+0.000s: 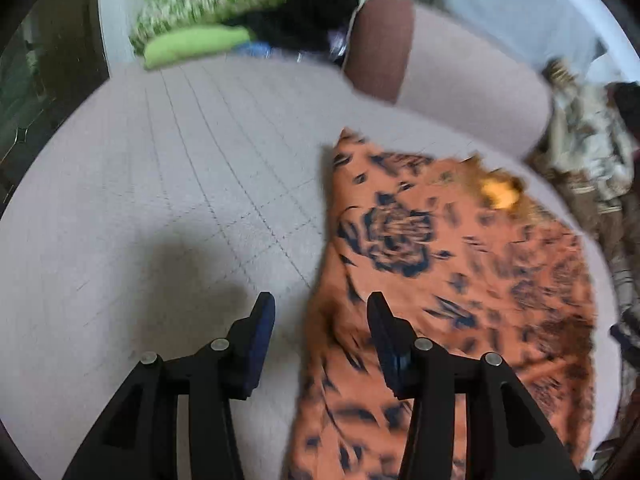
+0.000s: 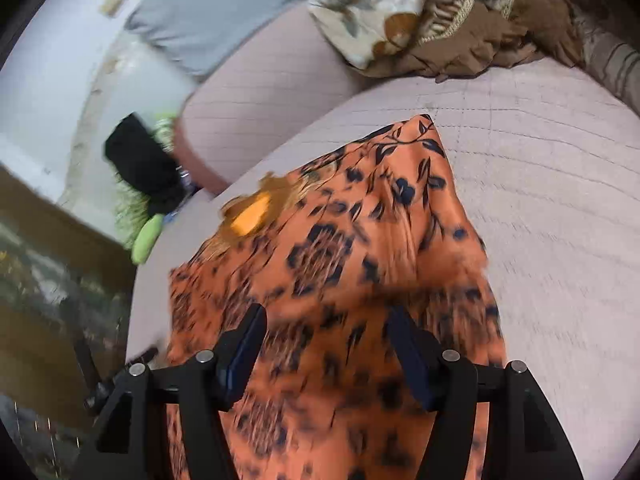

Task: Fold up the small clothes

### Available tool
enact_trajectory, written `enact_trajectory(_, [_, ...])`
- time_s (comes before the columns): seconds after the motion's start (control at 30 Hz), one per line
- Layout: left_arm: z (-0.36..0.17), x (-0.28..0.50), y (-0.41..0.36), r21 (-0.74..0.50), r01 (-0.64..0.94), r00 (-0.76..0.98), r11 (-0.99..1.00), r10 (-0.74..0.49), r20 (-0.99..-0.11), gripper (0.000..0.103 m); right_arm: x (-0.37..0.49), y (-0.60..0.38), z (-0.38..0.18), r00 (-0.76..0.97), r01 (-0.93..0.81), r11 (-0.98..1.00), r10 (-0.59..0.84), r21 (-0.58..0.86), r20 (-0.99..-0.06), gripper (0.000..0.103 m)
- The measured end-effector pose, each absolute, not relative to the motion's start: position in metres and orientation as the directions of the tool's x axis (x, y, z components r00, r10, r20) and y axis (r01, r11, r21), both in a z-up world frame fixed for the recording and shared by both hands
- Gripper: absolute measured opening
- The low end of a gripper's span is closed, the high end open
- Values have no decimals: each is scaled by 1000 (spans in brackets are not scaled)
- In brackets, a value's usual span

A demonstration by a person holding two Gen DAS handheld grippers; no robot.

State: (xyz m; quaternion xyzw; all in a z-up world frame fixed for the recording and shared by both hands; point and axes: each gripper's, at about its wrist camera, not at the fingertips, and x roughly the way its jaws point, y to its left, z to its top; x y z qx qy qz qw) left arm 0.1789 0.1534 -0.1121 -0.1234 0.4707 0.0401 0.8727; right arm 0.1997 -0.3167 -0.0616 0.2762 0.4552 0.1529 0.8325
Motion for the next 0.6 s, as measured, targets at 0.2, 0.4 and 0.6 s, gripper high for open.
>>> enact_trajectory(0.2, [-84, 73, 145, -237, -161, 605, 958, -95, -790, 70, 101, -325, -62, 490, 12, 785, 535, 619, -688, 68])
enact_trajectory(0.4, [-104, -14, 140, -250, -190, 551, 949, -107, -828, 70, 36, -350, -90, 474, 86, 809, 480, 582, -738, 68])
enact_trajectory(0.6, [-130, -55, 141, -253, -230, 492, 940, -112, -863, 70, 2, -382, -86, 516, 128, 815, 432, 565, -740, 68])
